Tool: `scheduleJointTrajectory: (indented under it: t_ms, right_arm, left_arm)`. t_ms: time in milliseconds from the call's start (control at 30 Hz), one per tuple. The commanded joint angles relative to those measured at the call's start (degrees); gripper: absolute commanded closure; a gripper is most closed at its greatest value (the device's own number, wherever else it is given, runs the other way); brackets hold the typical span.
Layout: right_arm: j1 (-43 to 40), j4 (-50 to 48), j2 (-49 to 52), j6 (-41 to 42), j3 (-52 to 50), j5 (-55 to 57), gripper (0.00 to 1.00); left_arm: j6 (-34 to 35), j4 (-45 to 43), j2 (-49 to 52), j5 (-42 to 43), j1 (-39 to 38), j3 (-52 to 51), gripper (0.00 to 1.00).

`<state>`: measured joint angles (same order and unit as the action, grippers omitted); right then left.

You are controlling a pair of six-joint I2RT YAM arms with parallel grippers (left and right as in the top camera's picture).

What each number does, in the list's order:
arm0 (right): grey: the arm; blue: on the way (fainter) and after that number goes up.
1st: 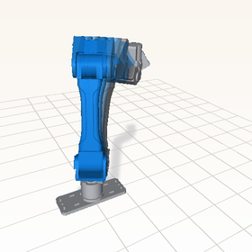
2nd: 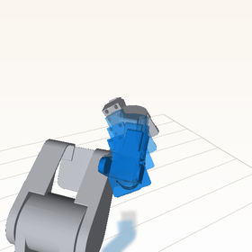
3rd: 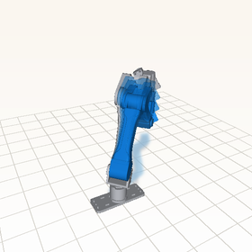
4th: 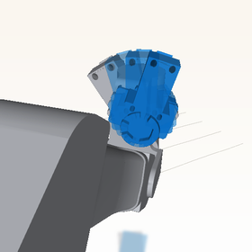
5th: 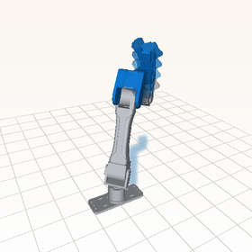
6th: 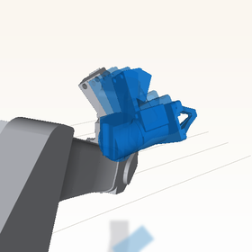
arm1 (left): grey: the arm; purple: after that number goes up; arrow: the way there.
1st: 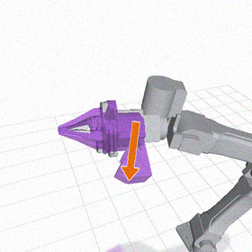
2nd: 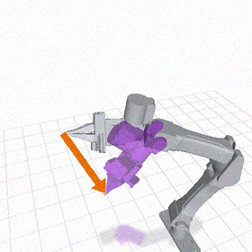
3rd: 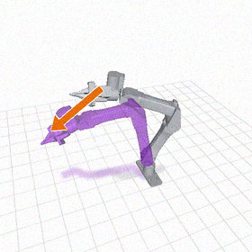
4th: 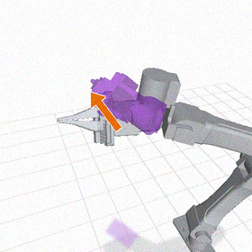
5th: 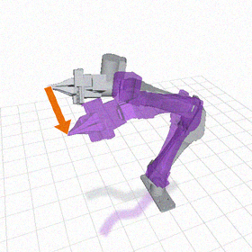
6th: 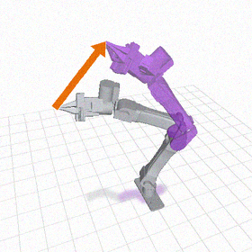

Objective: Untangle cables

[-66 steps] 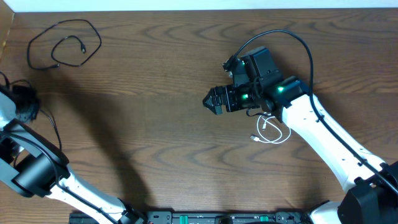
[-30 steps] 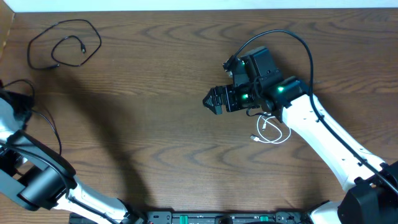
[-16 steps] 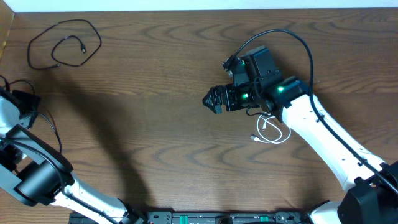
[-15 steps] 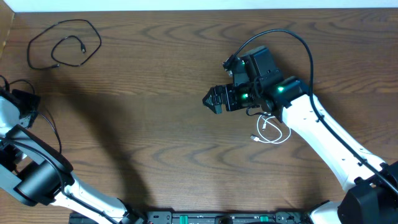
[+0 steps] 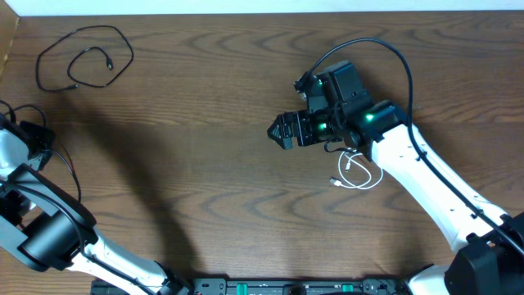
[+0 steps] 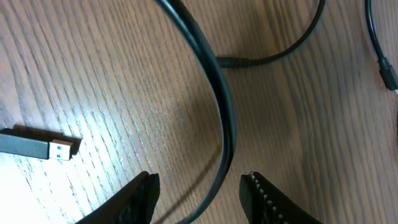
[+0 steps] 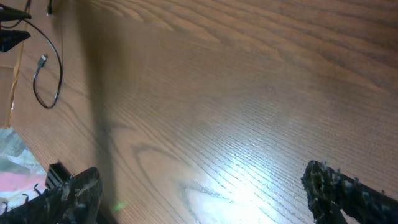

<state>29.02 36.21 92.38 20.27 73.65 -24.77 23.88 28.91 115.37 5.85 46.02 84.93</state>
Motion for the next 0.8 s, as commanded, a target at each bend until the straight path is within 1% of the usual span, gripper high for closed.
scheduleJointTrajectory:
  t_ms: [0,33,400,467,533,567,633,667,767]
  right_arm:
    - [0.35,0.00,-0.31,-1.07,0.46,0.28,0.01]
    - [0.35,0.00,-0.31,-1.07,0.46,0.28,0.01]
    - [0.35,0.02,-0.31,-1.05,0.46,0.48,0.01]
    - [0.35,0.02,-0.31,-1.05,0.46,0.48,0.01]
    - [0.35,0.02,-0.31,-1.07,0.46,0.48,0.01]
    - [0.35,0.02,-0.31,-1.07,0.46,0.48,0.01]
    - [0.35,0.02,-0.31,-1.05,0.46,0.48,0.01]
    - [0.35,0.00,-0.31,-1.05,0.46,0.48,0.01]
    - [0.35,0.04,-0.31,-1.05,0.46,0.46,0.01]
  left_arm:
    - [-0.96,0.02,0.50,-0.94,0.13,-0.39,0.55]
    - [-0.96,-0.07,0.50,-0.94,0.13,-0.39,0.58]
    - [-0.96,-0.57,2.38,-0.94,0.15,-0.39,0.59]
    - [-0.96,-1.03,3.15,-0.96,0.15,-0.39,0.64]
    - [-0.96,-1.49,3.41,-0.96,0.15,-0.39,0.73]
    - [-0.96,-1.92,3.39,-0.96,0.15,-0.39,0.80]
    - [-0.96,-2.75,3.30,-0.96,0.15,-0.37,0.91]
    - [-0.96,-2.95,3.23,-0.96,0.17,-0.37,0.92]
    - [-1.01,-3.80,2.56,-1.01,0.20,-0.28,0.92]
